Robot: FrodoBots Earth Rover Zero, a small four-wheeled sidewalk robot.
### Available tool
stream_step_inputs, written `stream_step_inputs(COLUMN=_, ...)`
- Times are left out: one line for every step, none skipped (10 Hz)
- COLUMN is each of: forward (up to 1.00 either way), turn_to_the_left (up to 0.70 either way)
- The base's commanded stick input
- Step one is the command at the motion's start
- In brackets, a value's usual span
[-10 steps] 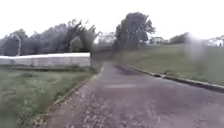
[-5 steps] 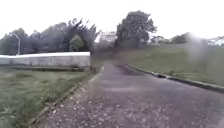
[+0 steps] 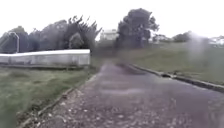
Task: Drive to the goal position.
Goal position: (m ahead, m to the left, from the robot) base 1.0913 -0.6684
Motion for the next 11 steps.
stream_step_inputs(forward=0.7, turn_to_the_left=0.0)
stream_step_inputs(forward=0.7, turn_to_the_left=0.0)
stream_step_inputs(forward=0.7, turn_to_the_left=-0.14)
stream_step_inputs(forward=0.7, turn_to_the_left=-0.14)
stream_step_inputs(forward=0.7, turn_to_the_left=-0.14)
stream_step_inputs(forward=0.7, turn_to_the_left=-0.14)
stream_step_inputs(forward=0.7, turn_to_the_left=-0.14)
stream_step_inputs(forward=0.7, turn_to_the_left=0.0)
stream_step_inputs(forward=0.7, turn_to_the_left=0.0)
stream_step_inputs(forward=0.7, turn_to_the_left=0.0)
stream_step_inputs(forward=0.7, turn_to_the_left=0.0)
